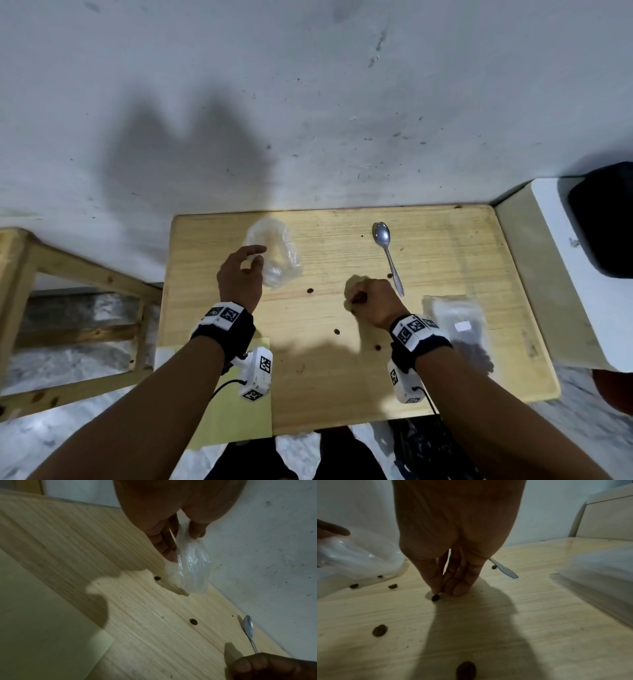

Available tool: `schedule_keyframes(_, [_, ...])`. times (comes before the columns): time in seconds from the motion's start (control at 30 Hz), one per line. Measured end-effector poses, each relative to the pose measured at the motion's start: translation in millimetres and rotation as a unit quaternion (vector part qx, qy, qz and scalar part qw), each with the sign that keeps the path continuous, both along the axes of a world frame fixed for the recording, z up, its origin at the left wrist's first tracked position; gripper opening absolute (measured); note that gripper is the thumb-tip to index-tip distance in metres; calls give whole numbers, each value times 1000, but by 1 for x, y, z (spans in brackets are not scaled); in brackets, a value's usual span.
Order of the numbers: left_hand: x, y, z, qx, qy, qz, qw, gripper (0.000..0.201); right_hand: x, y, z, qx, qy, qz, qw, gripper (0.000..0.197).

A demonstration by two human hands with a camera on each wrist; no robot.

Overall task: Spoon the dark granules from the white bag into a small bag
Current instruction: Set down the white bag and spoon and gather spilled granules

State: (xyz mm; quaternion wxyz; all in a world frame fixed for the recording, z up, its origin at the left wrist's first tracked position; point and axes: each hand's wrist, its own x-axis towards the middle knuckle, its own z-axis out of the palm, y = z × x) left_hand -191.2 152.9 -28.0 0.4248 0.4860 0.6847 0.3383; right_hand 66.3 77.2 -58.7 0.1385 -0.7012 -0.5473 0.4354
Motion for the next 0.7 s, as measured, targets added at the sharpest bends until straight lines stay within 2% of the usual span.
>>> schedule_keyframes(0.07, [-1,-2,-1,-1,-1,2,1000,27,-1,-4,4,20,4,-9,1000,20])
schedule_keyframes(0.1, [-1,-2,-1,-1,-2,3,1000,26,1,-4,6,42,2,-46,998,17])
schedule_keyframes(0.2, [-2,-4,-2,-3,-3,4,1000,25,21,0,8,78,-135,-125,980,27])
schedule_keyframes(0.27, [-2,-5,-2,2,-2,2,1000,25,34,5,3,47,-197,-129,971,32])
schedule_keyframes(0.37, [-3,-5,-2,8,0,-1,1000,24,38,8,-3,-3,-228,-118,966,24])
schedule_keyframes(0.57, [-9,-4,0,10,-2,8,1000,23,20,0,2,13,-179,-54,982,17])
schedule_keyframes(0.63, [-14,-1,1,14,-2,15,1000,23,8,-5,3,12,-118,-21,993,15])
schedule_keyframes(0.7, [-21,1,2,18,-2,23,1000,23,-5,-10,2,11,-28,-6,1000,23])
